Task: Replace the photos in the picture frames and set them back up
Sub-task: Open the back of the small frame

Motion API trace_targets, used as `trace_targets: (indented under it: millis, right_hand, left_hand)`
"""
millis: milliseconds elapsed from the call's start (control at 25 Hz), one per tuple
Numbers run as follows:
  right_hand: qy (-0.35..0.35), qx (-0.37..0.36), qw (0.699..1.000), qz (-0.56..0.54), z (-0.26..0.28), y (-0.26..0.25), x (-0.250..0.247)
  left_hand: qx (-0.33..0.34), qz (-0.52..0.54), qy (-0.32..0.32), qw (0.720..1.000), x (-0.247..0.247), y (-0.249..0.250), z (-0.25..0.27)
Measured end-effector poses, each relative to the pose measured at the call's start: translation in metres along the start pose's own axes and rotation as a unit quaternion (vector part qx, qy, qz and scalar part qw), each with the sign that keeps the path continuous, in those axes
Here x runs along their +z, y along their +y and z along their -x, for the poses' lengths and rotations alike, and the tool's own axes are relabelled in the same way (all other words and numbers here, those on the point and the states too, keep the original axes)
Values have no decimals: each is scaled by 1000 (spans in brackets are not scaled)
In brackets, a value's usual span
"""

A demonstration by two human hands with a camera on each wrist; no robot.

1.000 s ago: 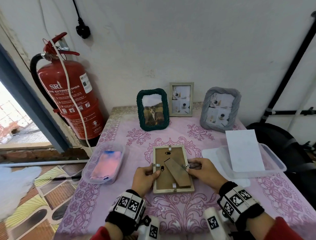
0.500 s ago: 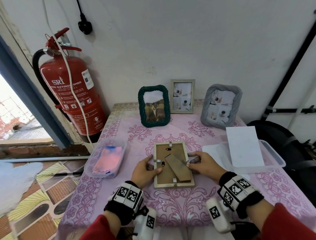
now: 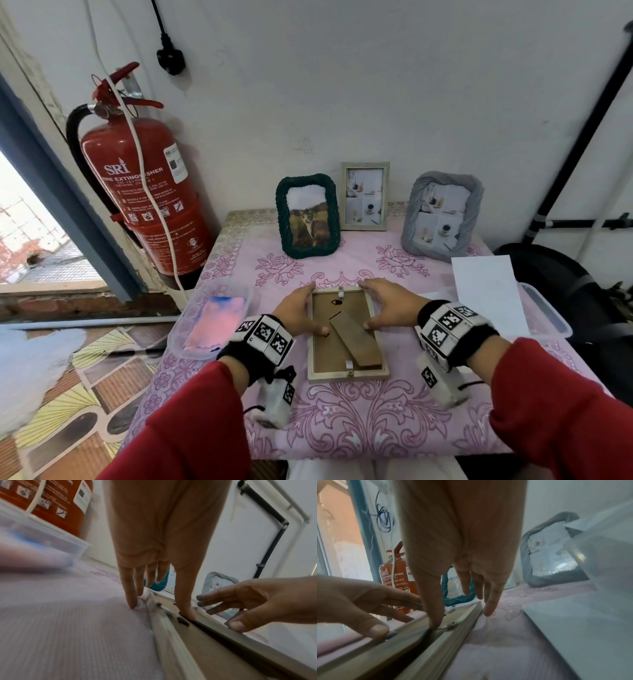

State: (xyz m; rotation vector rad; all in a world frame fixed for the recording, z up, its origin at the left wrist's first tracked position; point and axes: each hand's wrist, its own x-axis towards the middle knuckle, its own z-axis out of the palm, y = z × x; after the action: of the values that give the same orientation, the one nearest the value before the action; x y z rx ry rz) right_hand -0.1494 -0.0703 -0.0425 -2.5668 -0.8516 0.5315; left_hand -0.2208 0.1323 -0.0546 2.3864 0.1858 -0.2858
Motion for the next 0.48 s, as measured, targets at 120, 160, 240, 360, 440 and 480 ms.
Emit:
trace_targets:
  millis: [120,160,240,360,440,480]
  right_hand:
    - [-27,3,999,25,-9,-1,-4]
    - [-29,5,999,21,-10,0,-6]
    - [-32,2,999,14,-11,3,-10]
    - [-32,-5,999,21,-12,6,-11]
    - [-23,-10,1000,18,-13,8,-10]
    - [-20,-13,1000,15,-13,8,-10]
  left_hand:
    - [6,-62,-13,998,-9,0,-7]
    - [12,-85,-9,996,-11,0,-9]
    - [26,-116,-6,993,-15,0,-11]
    - [41,-137,-8,990,-16,-1,-16]
    - [48,-138,-9,989,-17,-2,-19]
    - [52,-134,-8,990,-17,-4,-19]
